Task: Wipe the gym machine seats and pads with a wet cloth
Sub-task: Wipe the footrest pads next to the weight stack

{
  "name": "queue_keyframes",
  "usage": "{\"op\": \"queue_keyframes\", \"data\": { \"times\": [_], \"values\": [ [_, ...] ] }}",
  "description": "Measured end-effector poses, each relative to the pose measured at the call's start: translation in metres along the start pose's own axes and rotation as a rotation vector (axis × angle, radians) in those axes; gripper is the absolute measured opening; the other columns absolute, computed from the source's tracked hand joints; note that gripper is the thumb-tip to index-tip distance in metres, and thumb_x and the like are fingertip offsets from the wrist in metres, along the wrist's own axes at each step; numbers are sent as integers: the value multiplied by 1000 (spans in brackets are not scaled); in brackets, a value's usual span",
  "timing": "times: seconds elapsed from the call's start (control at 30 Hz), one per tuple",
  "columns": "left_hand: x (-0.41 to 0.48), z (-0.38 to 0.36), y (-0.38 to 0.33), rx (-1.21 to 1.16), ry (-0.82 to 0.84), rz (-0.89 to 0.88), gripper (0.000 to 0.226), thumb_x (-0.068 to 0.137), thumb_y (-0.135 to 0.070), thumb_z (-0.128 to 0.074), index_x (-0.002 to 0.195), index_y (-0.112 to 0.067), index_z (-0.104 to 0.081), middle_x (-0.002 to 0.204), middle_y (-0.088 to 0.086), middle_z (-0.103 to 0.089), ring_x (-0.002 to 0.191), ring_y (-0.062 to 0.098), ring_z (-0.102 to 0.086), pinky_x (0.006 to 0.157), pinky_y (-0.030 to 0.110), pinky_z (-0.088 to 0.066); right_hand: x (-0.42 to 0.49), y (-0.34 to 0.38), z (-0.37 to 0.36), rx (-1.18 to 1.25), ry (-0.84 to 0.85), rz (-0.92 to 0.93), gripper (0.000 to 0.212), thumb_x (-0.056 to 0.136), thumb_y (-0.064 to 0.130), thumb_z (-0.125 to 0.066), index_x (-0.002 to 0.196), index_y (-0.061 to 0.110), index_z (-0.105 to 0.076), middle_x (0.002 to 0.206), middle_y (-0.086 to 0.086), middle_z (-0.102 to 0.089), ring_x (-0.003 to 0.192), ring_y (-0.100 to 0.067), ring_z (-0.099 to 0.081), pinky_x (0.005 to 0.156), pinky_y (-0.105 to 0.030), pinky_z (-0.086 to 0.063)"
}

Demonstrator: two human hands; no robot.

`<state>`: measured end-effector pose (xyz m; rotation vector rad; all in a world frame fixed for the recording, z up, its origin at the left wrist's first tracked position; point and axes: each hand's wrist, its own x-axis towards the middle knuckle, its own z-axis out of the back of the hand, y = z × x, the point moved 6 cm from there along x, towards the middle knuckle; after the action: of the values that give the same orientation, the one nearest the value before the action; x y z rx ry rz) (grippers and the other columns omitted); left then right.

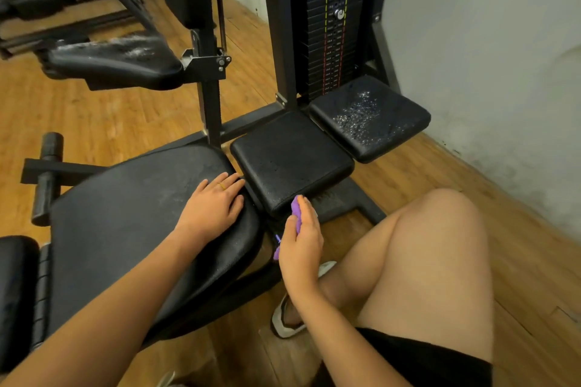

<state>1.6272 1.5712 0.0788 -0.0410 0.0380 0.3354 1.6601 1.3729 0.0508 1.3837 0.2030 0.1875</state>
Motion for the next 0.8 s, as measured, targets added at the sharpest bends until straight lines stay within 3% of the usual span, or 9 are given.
{"op": "queue_keyframes", "data": {
  "times": [0.07,0.13,0.23,0.3,0.37,0.43,0.57,0.7,0.8],
  "values": [
    [2,11,-7,36,-30,-3,49,103,-37,-38,150,-22,-40,156,1,-40,148,22,-29,117,48,-27,12,13,18,-29,53,72,42,103,16,-44,144,22,-48,141,12,-52,125,-4,-53,104,-31,-48],
    [1,22,-16,54,-62,-10,49,102,-34,-41,150,-21,-42,154,2,-43,147,24,-31,116,49,-29,25,26,32,-64,120,130,40,103,21,-43,141,27,-50,134,21,-54,104,-19,-67,85,-38,-59],
    [-4,38,-31,89,-122,-28,49,101,-33,-44,148,-20,-45,152,4,-46,145,24,-35,114,50,-32,41,53,45,-87,176,244,39,101,25,-41,139,31,-50,129,29,-54,90,-29,-68,82,-52,-58],
    [-6,50,-42,108,-168,-36,48,101,-33,-45,147,-19,-47,150,4,-48,144,24,-37,113,49,-33,53,75,51,-76,186,299,39,102,22,-41,139,25,-51,132,23,-55,78,-20,-65,77,-46,-60],
    [-1,65,-52,135,-197,-59,48,100,-31,-45,146,-19,-47,150,5,-49,144,25,-37,113,50,-33,65,97,58,-32,193,290,39,102,16,-42,139,20,-52,135,16,-56,52,-14,-62,59,-32,-59],
    [9,86,-62,166,-225,-94,47,100,-30,-44,146,-18,-47,149,5,-49,143,25,-38,112,51,-34,78,114,64,32,199,254,39,101,13,-41,138,18,-52,135,15,-57,39,-14,-55,47,-26,-52],
    [39,134,-85,213,-266,-152,46,101,-33,-39,146,-19,-43,149,2,-48,142,23,-36,109,48,-33,107,135,78,56,158,266,41,100,19,-44,140,24,-51,136,18,-58,51,-15,-59,62,-36,-60],
    [62,153,-106,299,-163,-192,51,103,-38,-33,152,-22,-34,158,0,-35,150,21,-23,117,56,-20,146,137,99,-31,81,237,41,101,18,-44,142,25,-49,133,13,-61,44,-12,-58,53,-23,-55],
    [91,161,-119,436,1,-228,53,103,-41,-32,153,-21,-33,161,1,-30,151,22,-17,118,59,-18,173,131,114,-76,29,202,43,100,17,-43,142,25,-50,127,7,-64,44,-12,-59,53,-22,-53]
  ]
}}
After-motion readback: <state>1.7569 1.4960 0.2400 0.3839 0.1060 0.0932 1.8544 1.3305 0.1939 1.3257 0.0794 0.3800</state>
